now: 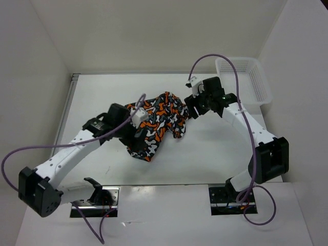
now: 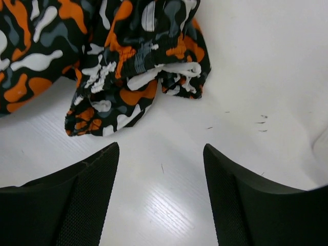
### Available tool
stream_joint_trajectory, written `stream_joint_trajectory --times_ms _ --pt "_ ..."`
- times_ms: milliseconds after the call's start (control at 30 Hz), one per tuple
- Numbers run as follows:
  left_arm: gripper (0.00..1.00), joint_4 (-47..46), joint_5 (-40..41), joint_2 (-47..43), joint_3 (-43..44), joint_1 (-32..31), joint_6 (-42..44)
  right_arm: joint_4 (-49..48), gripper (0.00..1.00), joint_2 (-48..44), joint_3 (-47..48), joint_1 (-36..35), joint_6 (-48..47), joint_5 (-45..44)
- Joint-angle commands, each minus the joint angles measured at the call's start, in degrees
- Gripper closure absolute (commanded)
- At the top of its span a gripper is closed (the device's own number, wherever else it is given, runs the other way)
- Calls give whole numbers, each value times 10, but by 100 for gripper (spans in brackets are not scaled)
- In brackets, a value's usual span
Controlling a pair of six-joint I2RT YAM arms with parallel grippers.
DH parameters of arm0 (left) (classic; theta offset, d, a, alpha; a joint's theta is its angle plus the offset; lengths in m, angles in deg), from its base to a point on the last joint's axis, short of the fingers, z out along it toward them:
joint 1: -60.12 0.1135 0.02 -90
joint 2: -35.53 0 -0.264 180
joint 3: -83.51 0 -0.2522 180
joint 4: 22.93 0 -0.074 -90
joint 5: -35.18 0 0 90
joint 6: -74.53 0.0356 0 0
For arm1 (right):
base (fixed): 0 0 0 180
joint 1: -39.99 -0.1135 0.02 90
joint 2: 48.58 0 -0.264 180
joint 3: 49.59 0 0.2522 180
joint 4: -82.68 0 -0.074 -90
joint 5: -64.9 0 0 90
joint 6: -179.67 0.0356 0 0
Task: Fold and stack the shorts
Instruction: Move the shorts to the center of the board, then flatten the shorts out
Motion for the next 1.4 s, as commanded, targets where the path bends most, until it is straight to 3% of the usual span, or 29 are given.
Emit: stream_joint_trajectory --times_ms 0,167,333,567,667,700,733,800,833,867,900,967,1067,1367 --pt "0 -11 37 40 -44 -48 1 -6 27 16 -6 3 2 36" --pt "0 -113 69 113 -56 -65 1 -12 26 80 10 -19 23 80" --pt "0 -178 75 147 -74 -65 1 -32 24 125 10 -117 -11 26" --pt "0 -246 59 184 -120 -65 1 -77 18 197 9 -131 28 -45" --pt "21 -270 59 195 -126 -65 1 -95 18 208 9 -131 33 -64" --pt "27 -278 59 210 -126 -65 1 -95 22 208 9 -131 41 -70" --pt "43 -278 52 216 -126 -65 1 -100 25 221 9 -131 41 -70" --pt "65 -294 43 228 -133 -65 1 -101 40 230 9 -131 47 -59" --pt "75 -300 43 228 -133 -65 1 -101 49 237 9 -131 47 -58" --pt "92 -308 37 228 -133 -65 1 -101 58 237 9 -131 47 -58" --pt "100 -308 37 228 -133 -65 1 -101 79 237 14 -131 47 -58" --pt "100 -302 63 228 -127 -65 1 -101 100 229 29 -131 39 -65" --pt "100 -284 116 203 -109 -59 1 -50 100 196 58 -131 -7 -38" --pt "100 -254 136 178 -24 221 1 195 100 107 170 -53 -81 258"
